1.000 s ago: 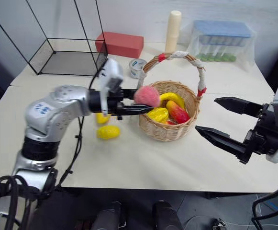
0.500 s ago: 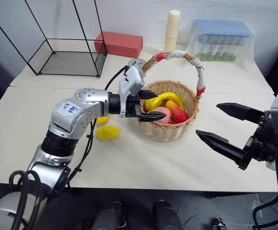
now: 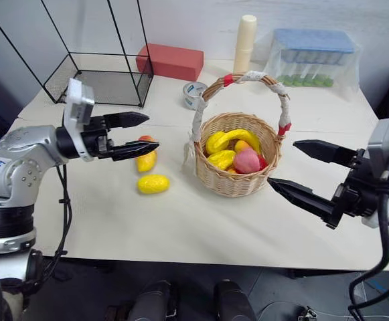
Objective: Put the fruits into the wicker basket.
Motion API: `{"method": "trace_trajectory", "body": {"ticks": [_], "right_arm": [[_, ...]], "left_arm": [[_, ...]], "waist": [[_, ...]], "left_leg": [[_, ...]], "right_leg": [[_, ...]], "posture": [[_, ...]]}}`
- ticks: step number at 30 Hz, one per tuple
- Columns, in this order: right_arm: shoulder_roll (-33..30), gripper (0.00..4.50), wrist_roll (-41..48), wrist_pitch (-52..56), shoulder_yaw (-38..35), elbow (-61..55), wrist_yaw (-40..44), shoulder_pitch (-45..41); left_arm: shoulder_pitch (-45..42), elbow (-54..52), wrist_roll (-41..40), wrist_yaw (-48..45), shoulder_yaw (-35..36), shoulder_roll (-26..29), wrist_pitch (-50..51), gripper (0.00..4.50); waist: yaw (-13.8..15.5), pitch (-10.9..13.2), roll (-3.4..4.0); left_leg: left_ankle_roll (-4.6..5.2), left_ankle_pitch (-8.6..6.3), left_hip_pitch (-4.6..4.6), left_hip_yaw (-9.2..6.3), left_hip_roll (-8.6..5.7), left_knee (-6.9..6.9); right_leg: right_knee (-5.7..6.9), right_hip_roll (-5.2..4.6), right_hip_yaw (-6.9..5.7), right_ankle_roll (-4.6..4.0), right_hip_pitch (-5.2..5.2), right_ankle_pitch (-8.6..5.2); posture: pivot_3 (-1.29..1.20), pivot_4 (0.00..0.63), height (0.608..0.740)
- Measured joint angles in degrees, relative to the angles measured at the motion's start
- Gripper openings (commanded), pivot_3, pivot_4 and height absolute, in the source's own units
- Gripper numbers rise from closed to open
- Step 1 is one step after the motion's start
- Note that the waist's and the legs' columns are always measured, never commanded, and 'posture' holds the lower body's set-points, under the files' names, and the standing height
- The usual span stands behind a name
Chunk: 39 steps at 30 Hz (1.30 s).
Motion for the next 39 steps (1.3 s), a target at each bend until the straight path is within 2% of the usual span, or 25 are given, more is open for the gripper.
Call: {"method": "trace_trajectory", "body": {"ticks": [3,6,10,14,19,21,23,25,27,32,35,39], "right_arm": [[-0.5,4.5,-0.9,-0.1,2.1,1.7,0.8,-1.3],[-0.6,4.5,-1.6,-0.1,3.7,2.6,1.4,-2.9],[-0.6,4.5,-2.1,-0.1,4.1,2.5,1.6,-3.3],[-0.6,4.5,-2.0,0.0,4.1,2.0,1.3,-3.3],[-0.6,4.5,-1.4,0.3,4.0,1.7,0.2,-3.2],[-0.6,4.5,-1.0,0.3,4.0,1.4,-0.2,-3.2],[-0.6,4.5,-0.6,0.3,4.0,0.9,-0.6,-3.2],[-0.6,4.5,0.0,0.4,3.9,0.5,-1.0,-3.2],[-0.7,4.5,0.5,0.4,3.8,0.3,-1.2,-3.1],[-1.4,4.5,2.2,1.5,2.6,0.0,-1.3,-2.9],[-2.3,4.5,3.7,1.8,1.0,-0.2,-1.3,-2.7],[-2.3,4.5,4.4,2.1,0.3,-0.9,-2.2,-2.2]], "left_arm": [[3.1,1.9,2.9,-8.4,-3.4,5.0,-5.7,4.47],[3.6,6.2,9.8,-10.9,-9.4,5.6,-13.7,4.47],[2.9,13.4,18.8,-11.3,-16.6,2.8,-23.5,4.47],[0.5,18.6,23.7,-9.1,-19.4,-0.9,-27.4,4.47],[-0.2,20.9,26.4,-9.8,-20.5,-1.3,-29.7,3.43],[-0.2,21.7,26.9,-10.4,-20.5,-1.3,-30.3,2.66],[-0.2,22.3,27.0,-11.2,-20.5,-1.3,-30.3,2.15],[-0.2,22.1,26.7,-13.3,-20.4,-1.1,-30.0,1.89],[-0.1,20.2,24.4,-15.3,-19.8,-1.1,-27.6,1.89],[-4.0,10.4,13.3,-17.3,-15.3,-3.0,-13.8,1.89],[-10.0,5.4,9.2,-12.5,-14.0,-8.1,-6.3,1.89],[-16.5,4.7,9.3,-0.2,-13.6,-17.6,0.7,1.89]], "waist": [[-0.2,0.0,0.02],[0.1,0.0,0.02],[0.1,0.0,0.02],[0.1,0.0,0.01],[-0.3,0.0,0.02],[-0.2,0.0,0.02],[-0.1,0.0,0.02],[-0.1,0.0,0.01],[-0.1,0.0,0.01],[0.1,0.0,0.01],[0.3,0.0,-0.01],[0.2,0.0,-0.01]], "left_leg": [[-0.01,-0.01,0.03,0.04,0.01,-0.06],[0.08,-0.03,0.01,0.02,0.0,-0.04],[0.33,-0.18,-0.1,0.05,-0.03,0.02],[0.35,-0.19,-0.13,0.05,-0.01,0.03],[0.32,-0.18,-0.08,0.08,0.04,0.02],[0.33,-0.19,-0.07,0.07,0.04,0.03],[0.34,-0.19,-0.08,0.07,0.03,0.05],[0.33,-0.19,-0.08,0.07,0.01,0.06],[0.32,-0.18,-0.1,0.06,0.02,0.07],[0.26,-0.15,-0.11,0.02,-0.01,0.15],[0.27,-0.15,-0.12,-0.03,-0.03,0.22],[0.26,-0.15,-0.11,-0.02,-0.04,0.23]], "right_leg": [[-0.01,0.0,0.01,-0.01,-0.03,0.0],[0.0,-0.02,0.01,-0.03,-0.03,0.0],[-0.04,-0.11,0.01,-0.02,-0.05,0.0],[0.01,-0.09,0.01,-0.02,-0.11,0.0],[0.1,-0.03,0.02,-0.02,-0.14,0.0],[0.12,-0.04,0.02,-0.02,-0.14,0.0],[0.13,-0.05,0.02,-0.02,-0.13,0.0],[0.14,-0.07,0.01,-0.02,-0.13,0.0],[0.15,-0.07,0.0,-0.02,-0.13,0.0],[0.19,-0.09,-0.02,-0.02,-0.09,0.0],[0.18,-0.09,-0.04,-0.01,-0.02,0.01],[0.15,-0.03,-0.01,0.01,-0.01,0.01]], "posture": [[0.0,0.15,0.74],[0.0,0.15,0.74],[0.0,0.15,0.74],[0.0,0.15,0.74],[0.0,0.15,0.74],[0.0,0.15,0.74],[0.0,0.15,0.74],[0.0,0.15,0.74],[0.0,0.15,0.74],[0.0,0.15,0.74],[0.0,0.15,0.74],[0.0,0.15,0.74]]}}
